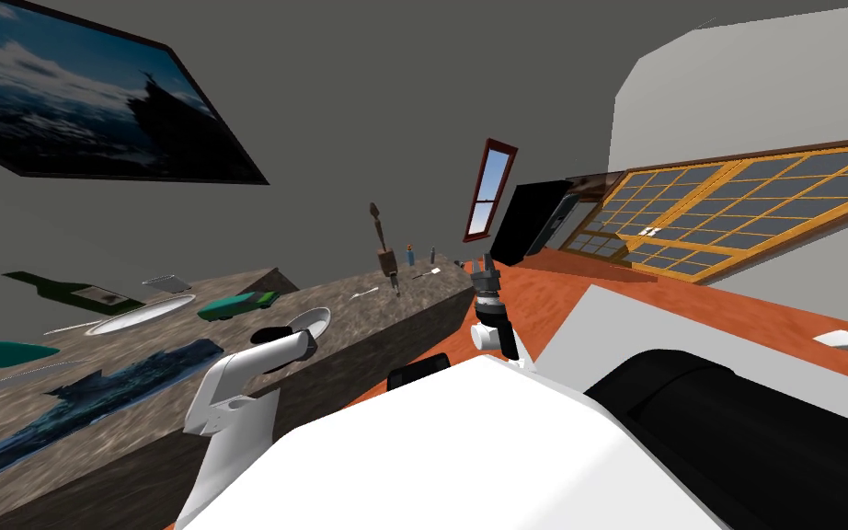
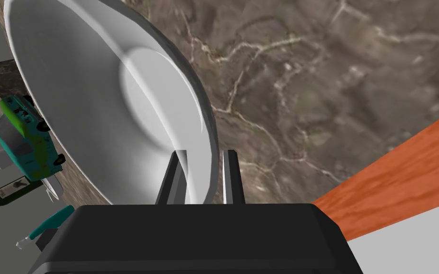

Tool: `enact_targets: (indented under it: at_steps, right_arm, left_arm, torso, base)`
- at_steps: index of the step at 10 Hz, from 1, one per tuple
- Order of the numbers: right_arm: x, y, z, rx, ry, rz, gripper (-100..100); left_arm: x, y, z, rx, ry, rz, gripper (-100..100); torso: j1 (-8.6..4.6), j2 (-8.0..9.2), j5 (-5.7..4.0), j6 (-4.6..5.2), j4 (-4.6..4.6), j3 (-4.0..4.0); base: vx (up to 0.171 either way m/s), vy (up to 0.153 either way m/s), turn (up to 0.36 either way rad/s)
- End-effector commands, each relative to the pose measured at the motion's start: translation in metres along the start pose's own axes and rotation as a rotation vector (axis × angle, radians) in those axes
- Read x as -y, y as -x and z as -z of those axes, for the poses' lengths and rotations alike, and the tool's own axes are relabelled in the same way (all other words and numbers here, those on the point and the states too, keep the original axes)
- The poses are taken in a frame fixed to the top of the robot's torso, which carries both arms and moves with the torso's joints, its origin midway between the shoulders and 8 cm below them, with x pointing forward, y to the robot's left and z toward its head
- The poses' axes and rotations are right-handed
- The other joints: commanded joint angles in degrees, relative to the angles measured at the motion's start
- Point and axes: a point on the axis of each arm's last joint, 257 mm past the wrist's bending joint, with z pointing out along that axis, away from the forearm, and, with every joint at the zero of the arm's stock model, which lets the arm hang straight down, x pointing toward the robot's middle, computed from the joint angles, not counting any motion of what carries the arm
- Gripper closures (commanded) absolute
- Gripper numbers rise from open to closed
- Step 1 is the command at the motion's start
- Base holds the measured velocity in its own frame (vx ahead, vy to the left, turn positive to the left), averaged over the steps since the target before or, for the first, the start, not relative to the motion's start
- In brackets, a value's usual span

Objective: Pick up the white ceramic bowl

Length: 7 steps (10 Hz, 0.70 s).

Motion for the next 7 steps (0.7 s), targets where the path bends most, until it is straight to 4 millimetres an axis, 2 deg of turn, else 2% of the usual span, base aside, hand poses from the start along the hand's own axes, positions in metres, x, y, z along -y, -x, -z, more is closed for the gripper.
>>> enact_targets:
  at_steps: [1,5,6,7]
  right_arm:
    - [0.0,0.0,0.0,0.0,0.0,0.0,0]
    - [0.0,0.0,0.0,0.0,0.0,0.0,0]
    - [0.0,0.0,0.0,0.0,0.0,0.0,0]
    - [0.0,0.0,0.0,0.0,0.0,0.0,0]
  left_arm:
    - [-0.002,-0.006,0.008,-0.006,-0.001,-0.007,100]
    - [-0.01,-0.018,0.024,-0.021,-0.003,-0.021,100]
    - [-0.01,-0.016,0.021,-0.019,-0.003,-0.019,100]
    - [-0.01,-0.016,0.022,-0.019,-0.003,-0.019,0]
  torso:
    - [0.0,0.0,0.0,0.0,0.0,0.0]
    - [-0.08,0.1,-0.05,-0.01,0.06,0.07]
    - [-0.1,0.11,-0.06,0.01,0.06,0.08]
    - [-0.11,0.13,-0.07,0.02,0.06,0.09]
  base:
    - [0.029,0.019,0.055]
    - [0.022,0.016,0.059]
    - [0.008,0.006,0.01]
    - [0.0,0.0,0.0]
